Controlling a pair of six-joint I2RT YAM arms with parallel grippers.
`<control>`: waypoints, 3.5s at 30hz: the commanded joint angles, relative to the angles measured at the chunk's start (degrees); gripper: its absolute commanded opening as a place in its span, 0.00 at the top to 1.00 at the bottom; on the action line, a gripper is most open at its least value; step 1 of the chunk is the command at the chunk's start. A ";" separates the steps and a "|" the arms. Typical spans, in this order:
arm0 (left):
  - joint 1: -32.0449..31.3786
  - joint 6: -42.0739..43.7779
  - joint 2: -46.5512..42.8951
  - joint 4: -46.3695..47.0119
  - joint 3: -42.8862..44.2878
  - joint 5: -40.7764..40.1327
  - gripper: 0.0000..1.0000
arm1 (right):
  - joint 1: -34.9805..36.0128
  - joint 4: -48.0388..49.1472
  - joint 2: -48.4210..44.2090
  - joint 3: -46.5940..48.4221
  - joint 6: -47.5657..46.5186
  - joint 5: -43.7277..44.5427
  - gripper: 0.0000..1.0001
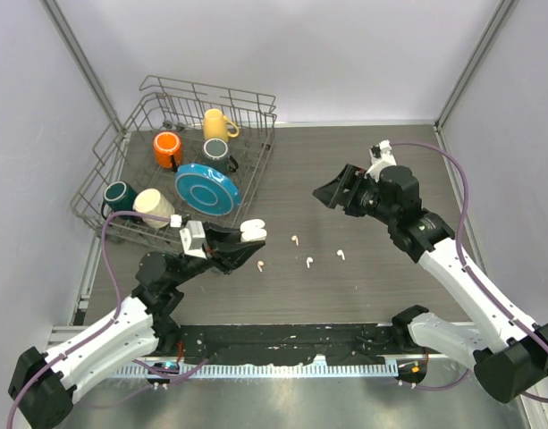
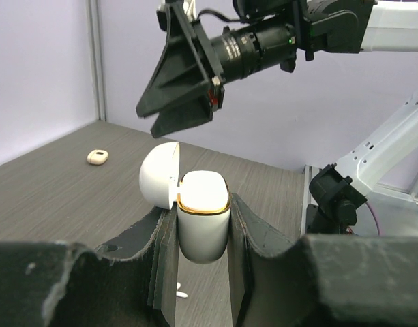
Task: Insert the wireless bluetooth earbuds into the charging case
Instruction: Pick up the earbud from the center of the board.
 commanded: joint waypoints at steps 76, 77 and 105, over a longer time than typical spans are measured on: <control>-0.23 1.30 -3.28 6.55 -4.38 -4.58 1.00 | -0.28 -10.73 27.29 -8.55 -21.53 15.97 0.50; -0.23 1.30 -3.29 6.46 -4.38 -4.58 1.00 | -0.20 -10.73 27.56 -8.55 -21.53 16.23 0.51; -0.23 1.30 -3.55 5.58 -4.47 -5.02 1.00 | -0.20 -9.94 28.53 -9.17 -20.21 17.38 0.63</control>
